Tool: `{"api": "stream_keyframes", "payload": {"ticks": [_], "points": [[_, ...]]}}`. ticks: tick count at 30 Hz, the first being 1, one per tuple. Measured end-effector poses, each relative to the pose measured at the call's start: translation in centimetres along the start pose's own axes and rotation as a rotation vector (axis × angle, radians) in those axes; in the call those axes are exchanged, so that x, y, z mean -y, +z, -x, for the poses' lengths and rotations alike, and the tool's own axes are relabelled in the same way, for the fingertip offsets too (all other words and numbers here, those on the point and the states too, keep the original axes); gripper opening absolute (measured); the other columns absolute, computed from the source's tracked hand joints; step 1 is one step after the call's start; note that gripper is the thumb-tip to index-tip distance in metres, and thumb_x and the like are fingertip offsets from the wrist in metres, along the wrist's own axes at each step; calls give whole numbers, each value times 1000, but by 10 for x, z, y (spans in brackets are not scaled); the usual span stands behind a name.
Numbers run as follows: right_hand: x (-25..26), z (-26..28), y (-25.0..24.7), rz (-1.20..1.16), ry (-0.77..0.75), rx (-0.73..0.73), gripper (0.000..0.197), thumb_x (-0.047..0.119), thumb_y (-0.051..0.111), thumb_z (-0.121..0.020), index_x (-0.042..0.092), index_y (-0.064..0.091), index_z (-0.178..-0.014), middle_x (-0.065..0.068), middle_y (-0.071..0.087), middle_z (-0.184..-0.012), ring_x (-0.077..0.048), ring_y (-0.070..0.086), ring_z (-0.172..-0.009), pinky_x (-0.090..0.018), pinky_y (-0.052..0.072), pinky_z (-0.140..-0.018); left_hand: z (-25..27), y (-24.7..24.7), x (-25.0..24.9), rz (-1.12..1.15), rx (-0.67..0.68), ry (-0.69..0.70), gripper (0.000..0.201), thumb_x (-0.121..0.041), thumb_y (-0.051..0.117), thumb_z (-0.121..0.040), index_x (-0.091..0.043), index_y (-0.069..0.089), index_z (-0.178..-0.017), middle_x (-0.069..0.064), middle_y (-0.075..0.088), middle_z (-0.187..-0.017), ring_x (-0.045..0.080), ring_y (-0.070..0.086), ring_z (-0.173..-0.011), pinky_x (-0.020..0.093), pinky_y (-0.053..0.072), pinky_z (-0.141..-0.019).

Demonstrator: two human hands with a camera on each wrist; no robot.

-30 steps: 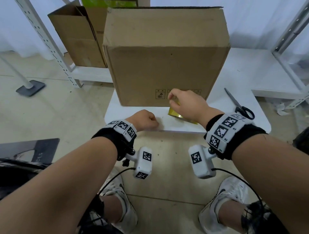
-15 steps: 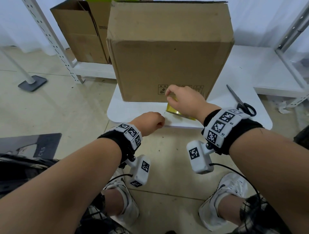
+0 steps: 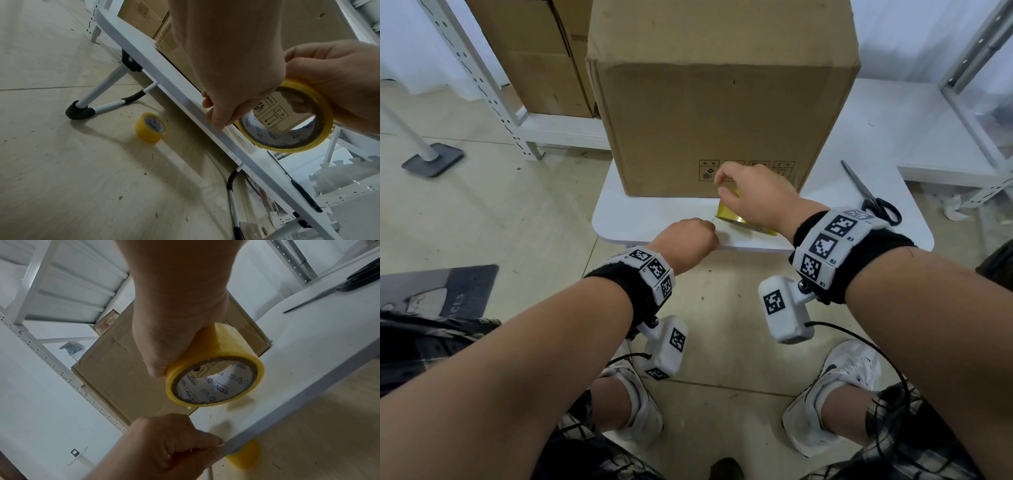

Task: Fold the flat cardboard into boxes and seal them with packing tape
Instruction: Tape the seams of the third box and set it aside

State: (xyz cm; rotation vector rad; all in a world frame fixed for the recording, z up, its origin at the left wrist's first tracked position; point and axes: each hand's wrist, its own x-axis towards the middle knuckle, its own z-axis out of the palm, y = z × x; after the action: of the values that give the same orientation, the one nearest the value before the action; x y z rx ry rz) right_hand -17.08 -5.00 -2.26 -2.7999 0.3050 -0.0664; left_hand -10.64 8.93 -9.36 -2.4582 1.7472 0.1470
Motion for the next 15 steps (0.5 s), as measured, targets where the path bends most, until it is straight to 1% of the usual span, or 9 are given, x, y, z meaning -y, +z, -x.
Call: {"api": "stream_keyframes", "payload": {"ticks": [2,3,6,9,11,12,13,14,15], "points": [[1,-1,0,-6,-2,1,24,26,40,-100,22,53,-120,9,47,-68,-2,36,-57,-28,29,-54,0,-2,-3,-39,1,-18,23,-12,42,-98,-8,64,-102,3,40,-85,26,52,-90,32,34,-65],[1,-2,0,-9,-3,2,24,26,40,-100,22,53,-120,9,48,-69,-3,36,-56,-28,28,-51,-1,-3,-4,-65,2,-32,22,-12,42,-98,-9,64,-100,3,41,-85,25,53,-91,32,32,-64],[2,-3,-2,-7,-2,3,24,27,40,-100,22,52,-120,8,49,-70,-4,37,-54,-27,26,-49,-4,-5,-6,-148,10,-64,22,-11,43,-96,-11,64,-98,6,57,-95,26,56,-93,32,30,-62],[1,-4,-3,-12,-3,-5,24,27,41,-100,21,53,-119,8,51,-71,-5,37,-53,-27,25,-48,-6,-7,-8,-209,32,-66,22,-9,43,-95,-11,65,-98,7,61,-99,27,57,-91,33,30,-63],[-1,-5,-3,-17,-5,-12,24,27,41,-99,21,53,-119,4,60,-84,-4,38,-54,-26,27,-49,-6,-10,-9,-265,41,-52,21,-5,43,-93,-10,63,-97,7,62,-99,27,57,-91,32,30,-63],[-2,-5,-3,-20,-3,-14,23,27,41,-99,21,53,-119,3,61,-90,-3,38,-55,-26,27,-49,-7,-10,-9,-284,48,-46,22,-4,43,-93,-10,63,-98,7,62,-99,28,57,-92,32,30,-64],[-3,-5,-3,-26,1,-15,23,27,41,-99,22,53,-119,4,60,-89,-2,38,-55,-25,28,-49,-7,-11,-9,-289,46,-42,22,-5,43,-94,-11,63,-100,7,62,-100,29,58,-94,32,30,-65],[-4,-4,-3,-31,7,-19,22,27,42,-99,22,53,-118,6,58,-83,-2,38,-55,-25,28,-49,-8,-11,-7,-282,52,-56,21,-10,44,-96,-11,63,-103,7,62,-101,29,58,-96,32,31,-67],[-4,-3,-4,-33,14,-22,22,27,42,-99,22,53,-117,9,53,-76,-4,40,-54,-26,29,-49,-9,-12,-5,-246,49,-85,22,-19,44,-100,-11,64,-104,6,62,-101,29,58,-97,31,32,-68]]}}
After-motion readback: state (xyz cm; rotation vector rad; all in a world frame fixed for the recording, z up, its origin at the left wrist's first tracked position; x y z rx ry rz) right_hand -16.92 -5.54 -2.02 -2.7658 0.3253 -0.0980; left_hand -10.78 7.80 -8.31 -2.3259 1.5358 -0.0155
